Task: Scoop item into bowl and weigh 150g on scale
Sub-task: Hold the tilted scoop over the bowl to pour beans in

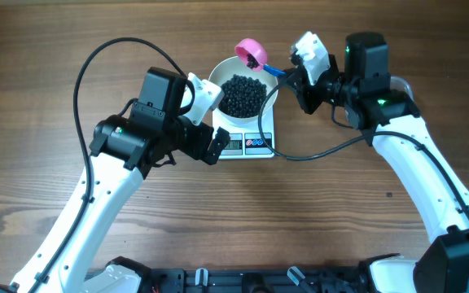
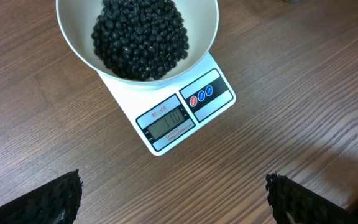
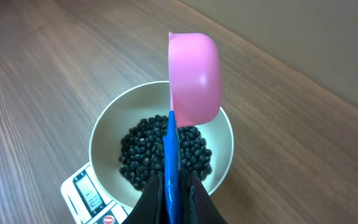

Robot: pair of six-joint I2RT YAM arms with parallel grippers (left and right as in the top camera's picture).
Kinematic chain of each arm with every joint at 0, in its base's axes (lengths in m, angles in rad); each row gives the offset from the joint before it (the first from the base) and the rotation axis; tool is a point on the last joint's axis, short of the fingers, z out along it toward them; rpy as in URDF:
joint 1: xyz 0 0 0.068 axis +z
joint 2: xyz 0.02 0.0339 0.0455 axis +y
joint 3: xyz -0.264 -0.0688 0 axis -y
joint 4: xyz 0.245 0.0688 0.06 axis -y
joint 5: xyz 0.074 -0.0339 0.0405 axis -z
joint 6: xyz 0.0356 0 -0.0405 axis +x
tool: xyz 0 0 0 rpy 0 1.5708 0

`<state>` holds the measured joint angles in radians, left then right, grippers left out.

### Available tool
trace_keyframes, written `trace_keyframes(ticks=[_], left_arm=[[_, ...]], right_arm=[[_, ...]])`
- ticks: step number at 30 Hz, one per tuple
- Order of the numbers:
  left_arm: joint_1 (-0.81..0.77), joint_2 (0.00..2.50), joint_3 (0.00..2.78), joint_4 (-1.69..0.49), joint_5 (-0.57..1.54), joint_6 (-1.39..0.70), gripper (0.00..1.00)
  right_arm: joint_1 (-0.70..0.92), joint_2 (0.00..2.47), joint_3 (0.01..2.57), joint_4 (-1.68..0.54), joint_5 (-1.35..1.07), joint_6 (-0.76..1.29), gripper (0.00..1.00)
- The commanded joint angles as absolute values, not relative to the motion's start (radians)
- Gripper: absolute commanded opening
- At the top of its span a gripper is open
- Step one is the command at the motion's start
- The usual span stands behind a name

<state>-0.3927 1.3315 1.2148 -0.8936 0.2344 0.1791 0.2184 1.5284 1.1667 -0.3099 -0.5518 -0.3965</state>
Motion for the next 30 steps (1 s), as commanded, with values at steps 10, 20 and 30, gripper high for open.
trace_keyframes(ticks=[10, 20, 30], left_arm=[[-0.397, 1.328, 1.231, -0.892, 0.250, 0.195, 1.00], [-0.397, 1.328, 1.231, -0.892, 0.250, 0.195, 1.00], [-0.397, 1.328, 1.231, -0.892, 0.250, 0.195, 1.00]], right_arm=[[0.224, 1.513, 1.170, -0.299, -0.498, -0.550, 0.04], [0.233, 1.513, 1.170, -0.300, -0.498, -0.550, 0.04], [0.233, 1.513, 1.170, -0.299, -0.497, -0.549, 0.04]])
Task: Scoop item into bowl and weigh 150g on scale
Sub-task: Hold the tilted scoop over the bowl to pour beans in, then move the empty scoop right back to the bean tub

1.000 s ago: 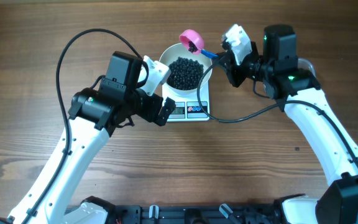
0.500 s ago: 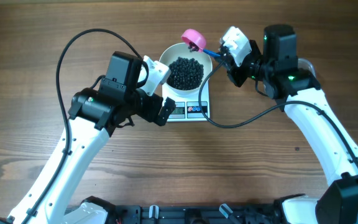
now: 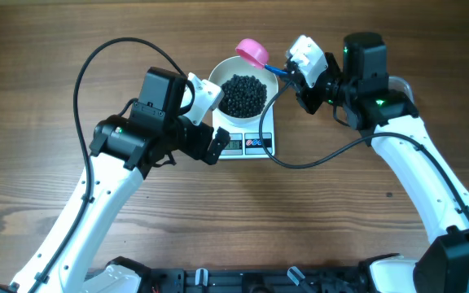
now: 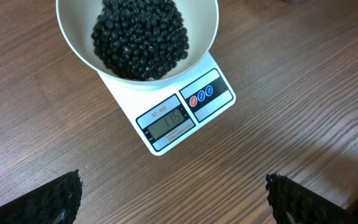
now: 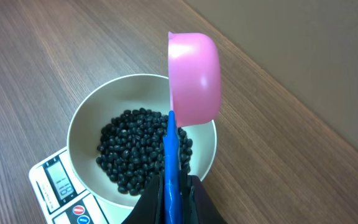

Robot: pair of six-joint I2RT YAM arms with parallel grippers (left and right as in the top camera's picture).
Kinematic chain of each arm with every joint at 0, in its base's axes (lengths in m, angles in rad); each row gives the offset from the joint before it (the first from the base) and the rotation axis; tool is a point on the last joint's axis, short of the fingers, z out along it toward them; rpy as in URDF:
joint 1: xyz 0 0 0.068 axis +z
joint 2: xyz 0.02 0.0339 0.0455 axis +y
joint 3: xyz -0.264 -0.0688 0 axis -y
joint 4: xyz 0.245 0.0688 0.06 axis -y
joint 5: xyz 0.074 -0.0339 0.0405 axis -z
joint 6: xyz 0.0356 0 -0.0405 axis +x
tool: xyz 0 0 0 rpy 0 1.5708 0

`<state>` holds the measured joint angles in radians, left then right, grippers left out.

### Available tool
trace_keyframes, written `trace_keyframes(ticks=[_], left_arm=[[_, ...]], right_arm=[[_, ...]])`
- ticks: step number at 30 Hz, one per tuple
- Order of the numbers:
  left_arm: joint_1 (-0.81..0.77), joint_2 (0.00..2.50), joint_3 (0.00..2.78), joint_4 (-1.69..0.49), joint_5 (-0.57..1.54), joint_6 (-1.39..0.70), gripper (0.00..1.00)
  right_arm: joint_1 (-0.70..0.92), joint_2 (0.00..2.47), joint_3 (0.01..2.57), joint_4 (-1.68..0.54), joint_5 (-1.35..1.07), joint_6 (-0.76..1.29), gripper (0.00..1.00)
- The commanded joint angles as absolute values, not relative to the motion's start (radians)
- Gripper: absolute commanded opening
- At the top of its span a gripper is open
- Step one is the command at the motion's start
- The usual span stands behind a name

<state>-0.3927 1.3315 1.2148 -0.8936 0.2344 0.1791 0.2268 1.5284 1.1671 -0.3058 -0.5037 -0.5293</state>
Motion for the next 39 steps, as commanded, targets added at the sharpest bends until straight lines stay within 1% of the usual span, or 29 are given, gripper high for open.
trace_keyframes(ticks=[1, 3, 6, 9, 13, 16, 21, 27, 31, 35, 39], left_arm=[[-0.397, 1.328, 1.231, -0.892, 0.250, 0.195, 1.00], [-0.397, 1.328, 1.231, -0.892, 0.250, 0.195, 1.00], [-0.397, 1.328, 1.231, -0.892, 0.250, 0.195, 1.00], [-0.397, 1.328, 1.231, -0.892, 0.250, 0.195, 1.00], [-0.397, 1.328, 1.231, -0.892, 0.250, 0.195, 1.00], [-0.397, 1.328, 1.231, -0.892, 0.250, 0.195, 1.00], [-0.397, 1.328, 1.231, -0.892, 0.250, 0.195, 1.00], [-0.397, 1.328, 1.231, -0.892, 0.250, 0.195, 1.00], [-0.397, 1.328, 1.231, -0.892, 0.250, 0.195, 1.00], [-0.397, 1.328, 1.231, -0.892, 0.250, 0.195, 1.00], [-0.397, 1.328, 1.231, -0.892, 0.250, 0.195, 1.00]], right_arm=[[0.233, 1.513, 1.170, -0.299, -0.497, -0.545, 0.04], [0.233, 1.513, 1.170, -0.298, -0.497, -0.516, 0.04], [0.231, 1.513, 1.170, -0.263, -0.496, -0.369, 0.04], [0.213, 1.512, 1.170, -0.183, -0.494, -0.186, 0.04], [0.154, 1.497, 1.170, -0.064, -0.493, -0.076, 0.04], [0.071, 1.481, 1.170, -0.007, -0.489, -0.075, 0.04], [-0.107, 1.478, 1.170, 0.007, -0.486, -0.076, 0.04], [-0.261, 1.478, 1.170, 0.006, -0.485, -0.079, 0.04], [-0.328, 1.478, 1.170, 0.005, -0.486, -0.078, 0.05], [-0.352, 1.478, 1.170, -0.062, -0.486, -0.084, 0.04], [-0.352, 1.478, 1.170, -0.285, -0.487, -0.253, 0.04]])
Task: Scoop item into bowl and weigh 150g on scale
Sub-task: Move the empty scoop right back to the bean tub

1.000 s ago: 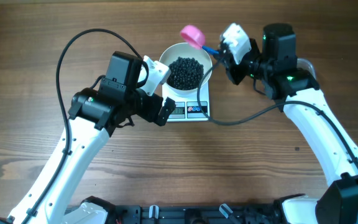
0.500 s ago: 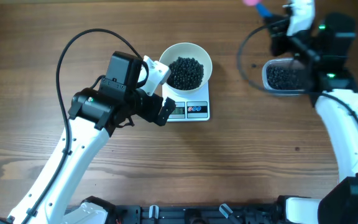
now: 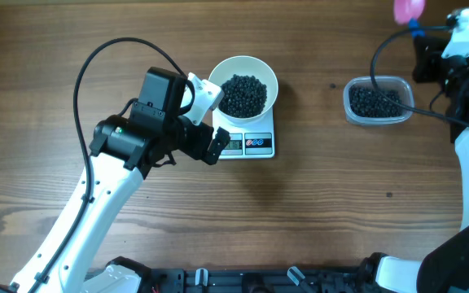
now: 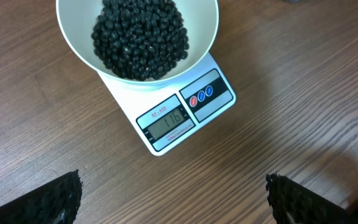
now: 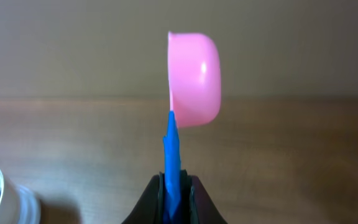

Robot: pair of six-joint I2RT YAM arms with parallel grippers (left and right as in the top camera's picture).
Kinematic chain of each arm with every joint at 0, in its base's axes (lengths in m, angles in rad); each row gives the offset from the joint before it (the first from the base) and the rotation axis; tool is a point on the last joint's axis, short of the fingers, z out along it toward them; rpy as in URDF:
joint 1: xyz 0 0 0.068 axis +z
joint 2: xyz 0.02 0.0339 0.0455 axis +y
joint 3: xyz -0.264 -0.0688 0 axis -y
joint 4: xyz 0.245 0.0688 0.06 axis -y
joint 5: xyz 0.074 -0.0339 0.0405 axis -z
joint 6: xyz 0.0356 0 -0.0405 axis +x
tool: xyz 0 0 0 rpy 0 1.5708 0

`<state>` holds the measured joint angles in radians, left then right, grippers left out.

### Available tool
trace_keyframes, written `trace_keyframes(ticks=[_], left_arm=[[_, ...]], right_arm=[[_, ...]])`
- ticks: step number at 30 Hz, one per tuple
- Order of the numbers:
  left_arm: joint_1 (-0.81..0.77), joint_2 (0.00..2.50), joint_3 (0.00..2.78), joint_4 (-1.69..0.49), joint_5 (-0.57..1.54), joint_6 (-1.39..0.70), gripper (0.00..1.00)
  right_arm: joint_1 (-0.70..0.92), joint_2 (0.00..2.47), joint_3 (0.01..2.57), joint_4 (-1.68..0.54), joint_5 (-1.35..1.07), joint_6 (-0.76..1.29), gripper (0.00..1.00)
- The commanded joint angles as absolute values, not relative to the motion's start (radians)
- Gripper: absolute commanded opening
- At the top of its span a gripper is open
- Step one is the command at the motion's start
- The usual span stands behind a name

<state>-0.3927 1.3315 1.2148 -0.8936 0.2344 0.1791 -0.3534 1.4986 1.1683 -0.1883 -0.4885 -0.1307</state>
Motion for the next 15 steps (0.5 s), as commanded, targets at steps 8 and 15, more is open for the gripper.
trace_keyframes(ticks=[8, 15], left_arm=[[-0.397, 1.328, 1.231, -0.892, 0.250, 0.195, 1.00], [-0.397, 1.328, 1.231, -0.892, 0.250, 0.195, 1.00]], right_arm=[[-0.351, 1.470, 1.170, -0.408, -0.551, -0.287, 0.04], [-0.351, 1.395, 1.170, -0.407, -0.543, -0.251, 0.04]])
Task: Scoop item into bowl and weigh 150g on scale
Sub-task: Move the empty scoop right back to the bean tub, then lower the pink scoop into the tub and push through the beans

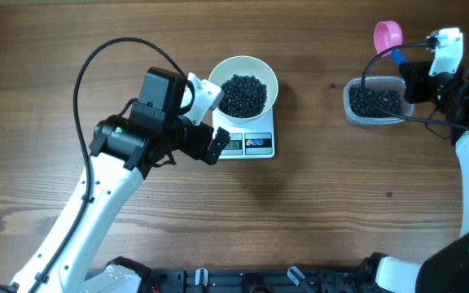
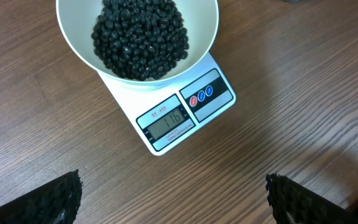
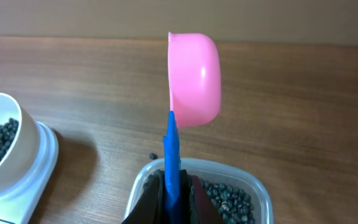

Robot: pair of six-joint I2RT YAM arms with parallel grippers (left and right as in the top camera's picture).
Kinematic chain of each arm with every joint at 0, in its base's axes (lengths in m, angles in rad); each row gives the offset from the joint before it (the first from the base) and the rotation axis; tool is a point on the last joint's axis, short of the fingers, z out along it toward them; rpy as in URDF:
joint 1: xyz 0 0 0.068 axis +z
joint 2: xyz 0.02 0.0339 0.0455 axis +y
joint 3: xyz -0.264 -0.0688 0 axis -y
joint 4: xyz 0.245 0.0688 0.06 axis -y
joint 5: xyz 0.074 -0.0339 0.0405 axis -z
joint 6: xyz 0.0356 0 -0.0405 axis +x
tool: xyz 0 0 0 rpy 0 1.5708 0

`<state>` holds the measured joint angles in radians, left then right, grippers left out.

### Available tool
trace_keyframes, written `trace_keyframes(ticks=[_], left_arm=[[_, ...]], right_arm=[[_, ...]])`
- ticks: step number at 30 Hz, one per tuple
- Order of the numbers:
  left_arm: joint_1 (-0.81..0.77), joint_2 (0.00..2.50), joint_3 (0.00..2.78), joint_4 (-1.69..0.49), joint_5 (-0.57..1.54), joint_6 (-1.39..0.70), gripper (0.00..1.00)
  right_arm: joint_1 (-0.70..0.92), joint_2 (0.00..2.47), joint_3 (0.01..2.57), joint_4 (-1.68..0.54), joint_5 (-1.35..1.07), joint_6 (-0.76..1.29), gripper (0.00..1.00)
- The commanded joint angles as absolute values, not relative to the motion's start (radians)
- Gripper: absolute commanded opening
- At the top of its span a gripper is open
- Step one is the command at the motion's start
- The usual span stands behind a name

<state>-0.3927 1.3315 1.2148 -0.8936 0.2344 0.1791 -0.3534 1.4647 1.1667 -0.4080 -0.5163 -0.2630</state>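
Note:
A white bowl point(image 1: 243, 73) of black beans point(image 2: 140, 34) stands on a white scale point(image 2: 179, 115) whose display reads 116. My left gripper point(image 2: 173, 198) is open just in front of the scale, nothing between its fingers. My right gripper point(image 3: 171, 193) is shut on the blue handle of a pink scoop point(image 3: 194, 78), which is turned on its side above a clear tub of black beans point(image 1: 374, 101) at the right. In the overhead view the scoop point(image 1: 387, 35) sits over the tub's far edge.
A stray bean point(image 3: 152, 156) lies on the wood beside the tub. Black cables loop from both arms over the brown wooden table point(image 1: 316, 203).
My right gripper has moved with the scoop from the far right edge of the table to above the bean tub. The scale still reads 116; the left arm has not moved.
The scoop was held tipped over the bowl with the scale at 110. Then it was drawn back a little and the scale read 115. Then it was far off to the right, the scale at 116. Now it hangs over the tub.

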Motion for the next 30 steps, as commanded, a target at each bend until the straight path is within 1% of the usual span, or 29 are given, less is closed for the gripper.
trace_keyframes(ticks=[1, 5, 8, 11, 13, 16, 19, 28, 30], left_arm=[[-0.397, 1.328, 1.231, -0.892, 0.250, 0.195, 1.00], [-0.397, 1.328, 1.231, -0.892, 0.250, 0.195, 1.00], [-0.397, 1.328, 1.231, -0.892, 0.250, 0.195, 1.00], [-0.397, 1.328, 1.231, -0.892, 0.250, 0.195, 1.00], [-0.397, 1.328, 1.231, -0.892, 0.250, 0.195, 1.00], [-0.397, 1.328, 1.231, -0.892, 0.250, 0.195, 1.00], [-0.397, 1.328, 1.231, -0.892, 0.250, 0.195, 1.00], [-0.397, 1.328, 1.231, -0.892, 0.250, 0.195, 1.00], [-0.397, 1.328, 1.231, -0.892, 0.250, 0.195, 1.00]], right_arm=[[-0.351, 1.385, 1.171, -0.413, -0.524, -0.250, 0.04], [-0.351, 1.363, 1.170, -0.440, -0.378, -0.216, 0.04], [-0.351, 1.364, 1.170, -0.474, -0.329, -0.179, 0.04], [-0.351, 1.364, 1.170, -0.535, -0.330, -0.173, 0.04], [-0.351, 1.364, 1.170, -0.579, -0.362, -0.097, 0.04], [-0.351, 1.364, 1.170, -0.616, -0.420, -0.048, 0.04], [-0.351, 1.364, 1.170, -0.626, -0.420, 0.007, 0.04], [-0.351, 1.364, 1.170, -0.626, -0.427, 0.014, 0.04], [-0.351, 1.364, 1.170, -0.636, -0.427, -0.052, 0.04]])
